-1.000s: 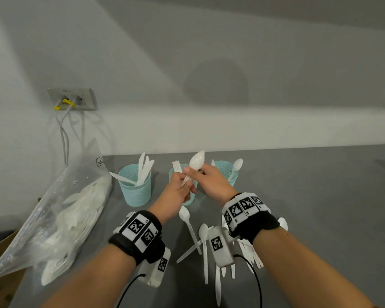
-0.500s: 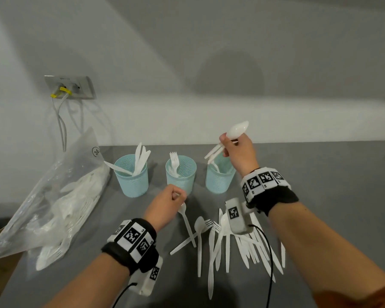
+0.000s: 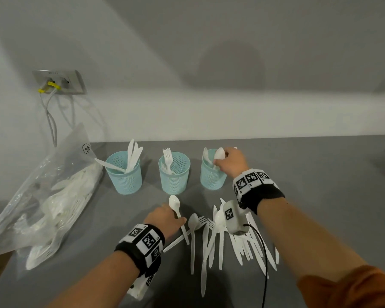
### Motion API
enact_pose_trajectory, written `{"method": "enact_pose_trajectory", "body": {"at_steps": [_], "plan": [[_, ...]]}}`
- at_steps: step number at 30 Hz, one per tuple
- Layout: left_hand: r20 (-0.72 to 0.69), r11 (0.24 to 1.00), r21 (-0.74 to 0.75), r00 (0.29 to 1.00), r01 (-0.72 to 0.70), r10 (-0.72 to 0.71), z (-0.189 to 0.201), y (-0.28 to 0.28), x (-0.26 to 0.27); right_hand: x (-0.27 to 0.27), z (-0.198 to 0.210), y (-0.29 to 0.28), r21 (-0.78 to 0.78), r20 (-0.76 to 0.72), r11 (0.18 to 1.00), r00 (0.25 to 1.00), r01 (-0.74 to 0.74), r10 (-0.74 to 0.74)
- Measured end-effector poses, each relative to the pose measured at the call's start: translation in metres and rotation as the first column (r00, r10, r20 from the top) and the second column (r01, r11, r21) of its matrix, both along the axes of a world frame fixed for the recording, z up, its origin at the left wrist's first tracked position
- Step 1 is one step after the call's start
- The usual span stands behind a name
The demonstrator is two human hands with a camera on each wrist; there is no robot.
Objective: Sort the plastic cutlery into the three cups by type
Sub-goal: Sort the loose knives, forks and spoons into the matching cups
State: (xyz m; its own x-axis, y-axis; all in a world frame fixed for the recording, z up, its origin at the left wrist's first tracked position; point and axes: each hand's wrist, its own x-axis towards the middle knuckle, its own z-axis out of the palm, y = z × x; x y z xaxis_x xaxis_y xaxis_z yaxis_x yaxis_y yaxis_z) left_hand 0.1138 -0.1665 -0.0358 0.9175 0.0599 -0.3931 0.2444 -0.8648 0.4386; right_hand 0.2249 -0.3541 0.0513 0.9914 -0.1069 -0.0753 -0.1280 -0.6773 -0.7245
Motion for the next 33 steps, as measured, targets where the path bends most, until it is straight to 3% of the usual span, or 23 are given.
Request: {"method": "enact_pose_trajectory", "body": {"at_steps": [3, 8, 12, 16, 20, 29, 33], "plan": [[-0.031, 0.999, -0.022, 0.998, -0.047, 0.047, 0.002, -0.002, 0.001, -0.009, -0.003, -0.004, 0.116, 0.041, 0.993, 0.999, -0.001, -0.004], [-0.088, 0.992, -0.101, 0.994, -0.075, 0.067, 0.008, -0.001, 0.002, -0.036, 0.002, -0.010, 0.116, 0.156, 0.993, 0.988, -0.012, -0.006], [-0.032, 0.993, -0.100, 0.998, -0.064, 0.061, 0.013, 0.006, -0.002, -0.065, 0.000, -0.017, -0.023, 0.022, 0.997, 0.997, -0.068, 0.068], [-0.064, 0.992, -0.114, 0.997, -0.045, 0.037, 0.018, 0.008, -0.020, -0.094, -0.015, -0.026, -0.118, -0.171, 0.985, 0.979, -0.129, 0.107], [-0.068, 0.997, -0.075, 0.997, 0.022, -0.028, 0.015, 0.006, -0.036, -0.118, -0.035, -0.030, -0.367, -0.365, 0.877, 0.915, -0.311, 0.172], [0.007, 0.994, 0.028, 0.995, 0.102, -0.102, 0.006, -0.005, -0.052, -0.140, -0.067, -0.032, -0.554, -0.321, 0.789, 0.943, -0.266, 0.092], [0.007, 0.996, -0.028, 0.996, 0.087, -0.087, 0.007, -0.008, -0.056, -0.148, -0.068, -0.020, -0.468, -0.366, 0.840, 0.925, -0.275, 0.099]]}}
